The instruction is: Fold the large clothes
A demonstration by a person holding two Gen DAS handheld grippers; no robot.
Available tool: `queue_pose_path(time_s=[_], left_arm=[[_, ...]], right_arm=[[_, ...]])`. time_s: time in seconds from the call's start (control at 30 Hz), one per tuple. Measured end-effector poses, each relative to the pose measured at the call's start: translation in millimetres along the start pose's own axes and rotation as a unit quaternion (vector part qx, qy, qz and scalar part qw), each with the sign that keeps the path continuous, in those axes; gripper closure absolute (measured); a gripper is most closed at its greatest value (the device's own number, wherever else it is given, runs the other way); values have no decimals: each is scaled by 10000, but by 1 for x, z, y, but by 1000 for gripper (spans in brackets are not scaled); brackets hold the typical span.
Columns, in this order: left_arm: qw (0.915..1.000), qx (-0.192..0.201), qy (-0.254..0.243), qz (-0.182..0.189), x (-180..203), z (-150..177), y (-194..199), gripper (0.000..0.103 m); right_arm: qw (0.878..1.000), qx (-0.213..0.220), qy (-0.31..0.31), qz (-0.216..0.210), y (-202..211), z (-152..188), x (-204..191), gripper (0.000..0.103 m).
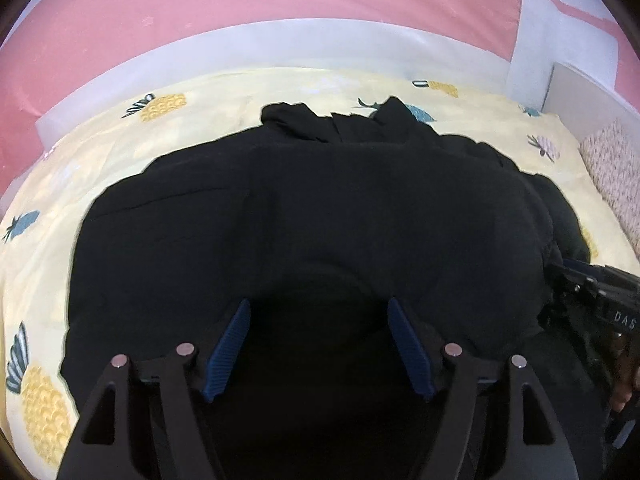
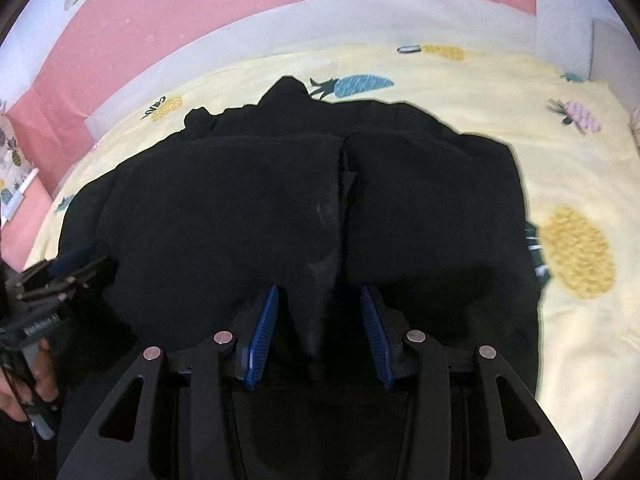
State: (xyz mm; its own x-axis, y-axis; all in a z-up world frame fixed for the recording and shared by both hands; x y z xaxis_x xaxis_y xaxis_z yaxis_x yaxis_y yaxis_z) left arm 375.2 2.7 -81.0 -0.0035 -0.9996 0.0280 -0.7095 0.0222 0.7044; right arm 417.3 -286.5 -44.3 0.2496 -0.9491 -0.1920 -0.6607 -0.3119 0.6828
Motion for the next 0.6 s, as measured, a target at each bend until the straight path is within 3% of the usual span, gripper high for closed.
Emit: queue_pose_path(time_s=[0.1, 0.3, 0.6], left_arm=[[9998, 137, -60, -144, -3, 5, 30, 31], [9989, 470, -55, -64, 0, 29, 101, 31], [9972, 751, -57, -3, 11, 82, 186, 31]], right_arm=[[9998, 195, 106, -21, 31, 6, -7, 59], [9974, 630, 301, -163, 111, 36, -27, 59], [9965, 777, 134, -287, 186, 101, -33, 59]])
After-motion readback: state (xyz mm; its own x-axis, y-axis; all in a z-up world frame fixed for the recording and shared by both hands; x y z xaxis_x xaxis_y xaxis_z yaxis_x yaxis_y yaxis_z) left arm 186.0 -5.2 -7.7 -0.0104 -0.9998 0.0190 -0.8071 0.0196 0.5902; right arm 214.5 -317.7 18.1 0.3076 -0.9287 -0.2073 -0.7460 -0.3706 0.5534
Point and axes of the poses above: each gripper's, at about its wrist camera, not at the fingertips, and y roughly against the way its jaws point, x to its right, z to its underside, the point moved 6 cm from there along -y, roughly the way its jaws point, and after that the axes turned 4 degrees about x, right-handed, at the moved point
